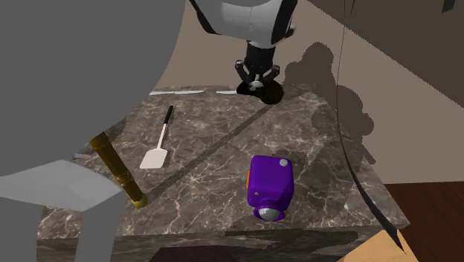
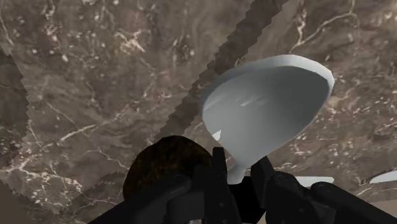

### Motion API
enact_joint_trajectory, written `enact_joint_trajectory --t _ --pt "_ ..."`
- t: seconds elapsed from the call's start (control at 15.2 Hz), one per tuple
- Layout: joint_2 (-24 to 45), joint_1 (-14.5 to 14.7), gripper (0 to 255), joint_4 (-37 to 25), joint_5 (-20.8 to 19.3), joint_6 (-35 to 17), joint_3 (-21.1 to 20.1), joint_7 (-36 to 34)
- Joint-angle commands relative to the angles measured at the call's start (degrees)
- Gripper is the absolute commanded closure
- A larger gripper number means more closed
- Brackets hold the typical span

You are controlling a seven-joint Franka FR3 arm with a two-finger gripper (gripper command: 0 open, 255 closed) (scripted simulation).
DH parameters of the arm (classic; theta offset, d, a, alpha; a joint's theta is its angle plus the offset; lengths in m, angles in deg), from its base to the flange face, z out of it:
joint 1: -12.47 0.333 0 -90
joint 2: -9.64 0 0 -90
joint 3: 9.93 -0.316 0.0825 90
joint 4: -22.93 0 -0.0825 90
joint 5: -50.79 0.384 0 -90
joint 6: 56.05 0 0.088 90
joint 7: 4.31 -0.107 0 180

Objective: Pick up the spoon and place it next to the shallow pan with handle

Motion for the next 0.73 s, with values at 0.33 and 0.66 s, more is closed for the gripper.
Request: enact_joint_trajectory --t 0.33,0.66 --pt "-4.5 0.9 255 2.8 0.2 1.5 -0.7 -1.8" --pt "-12.2 3.2 255 12.9 0.7 -1.4 -2.6 -5.8"
